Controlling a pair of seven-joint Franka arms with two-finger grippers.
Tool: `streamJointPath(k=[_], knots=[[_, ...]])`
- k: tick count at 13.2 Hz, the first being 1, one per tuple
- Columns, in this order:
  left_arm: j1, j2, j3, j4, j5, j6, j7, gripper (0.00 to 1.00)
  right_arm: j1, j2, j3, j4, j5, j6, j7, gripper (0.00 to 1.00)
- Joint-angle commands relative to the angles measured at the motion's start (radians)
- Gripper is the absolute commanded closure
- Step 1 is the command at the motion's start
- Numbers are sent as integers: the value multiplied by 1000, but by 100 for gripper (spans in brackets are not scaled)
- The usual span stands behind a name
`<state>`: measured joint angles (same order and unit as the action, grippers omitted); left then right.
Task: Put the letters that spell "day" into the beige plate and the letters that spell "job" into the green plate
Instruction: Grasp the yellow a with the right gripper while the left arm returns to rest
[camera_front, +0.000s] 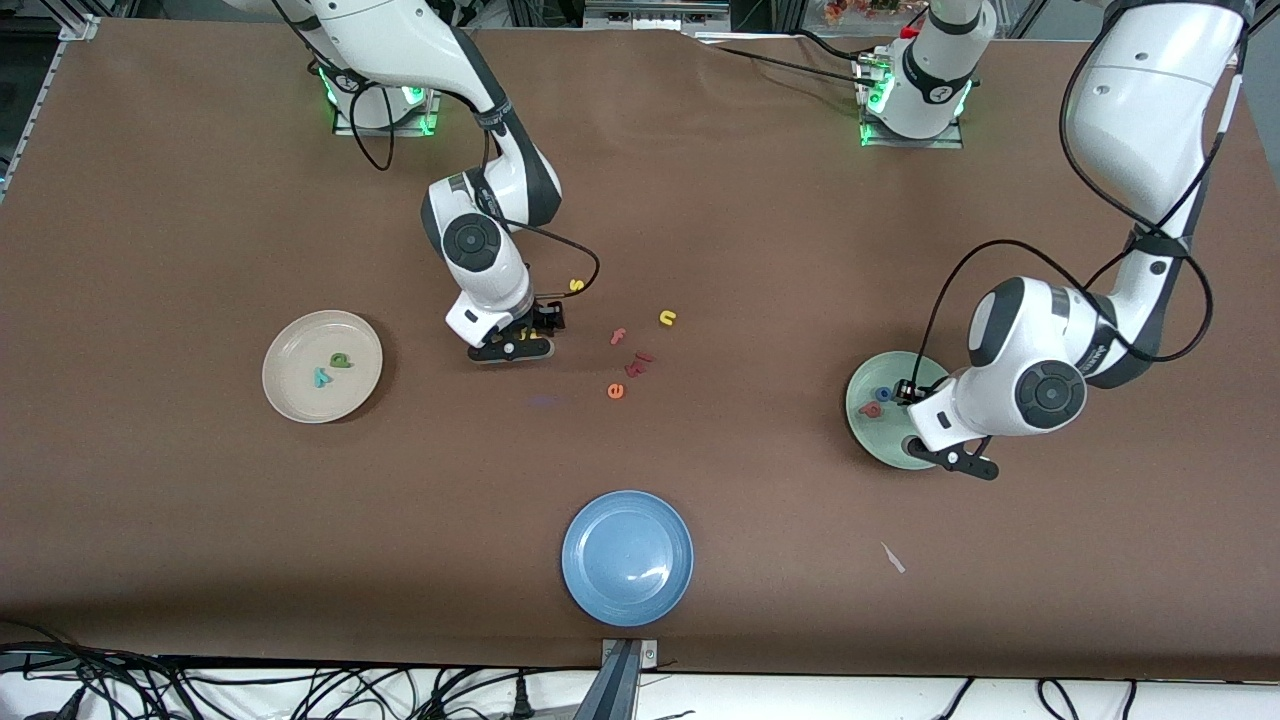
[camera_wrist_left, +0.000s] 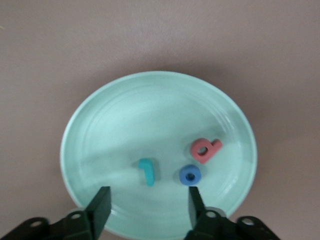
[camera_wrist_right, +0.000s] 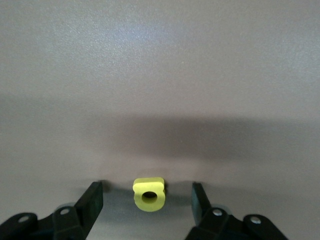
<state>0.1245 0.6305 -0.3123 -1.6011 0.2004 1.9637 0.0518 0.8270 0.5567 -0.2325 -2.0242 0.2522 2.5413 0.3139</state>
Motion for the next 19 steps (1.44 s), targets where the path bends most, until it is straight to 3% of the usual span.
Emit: streamJointPath(k=[1, 2, 6, 9, 10, 11, 13, 16, 19], knots=[[-12, -26, -36, 153, 4, -187, 3, 0, 6, 3, -4, 4, 12, 10, -19, 34], [-11, -31, -40, 188, 1, -196, 3, 0, 6, 3, -4, 4, 12, 10, -19, 38], [-5, -41, -50, 305, 2, -224, 2, 0, 9, 3, -4, 2, 12, 7, -18, 75], [-46, -130, -33, 340, 2, -322, 0, 0, 9, 3, -4, 4, 15, 4, -21, 97], [-52, -168, -22, 340, 2, -341, 0, 0, 4, -4, -10, 21, 15, -9, -22, 100], [-55, -199, -4, 339, -1, -342, 0, 0, -9, -17, -36, 62, 13, -110, -33, 100], [-89, -253, 73, 322, -51, -347, -1, 0, -19, -32, -143, 168, 18, -363, -164, 100], [-173, -342, 247, 253, -199, -364, -20, 0, -19, -46, -261, 156, 16, -423, -359, 100], [-177, -475, 254, 97, -202, -361, -186, 0, -25, -41, -391, 118, 18, -412, -542, 100]])
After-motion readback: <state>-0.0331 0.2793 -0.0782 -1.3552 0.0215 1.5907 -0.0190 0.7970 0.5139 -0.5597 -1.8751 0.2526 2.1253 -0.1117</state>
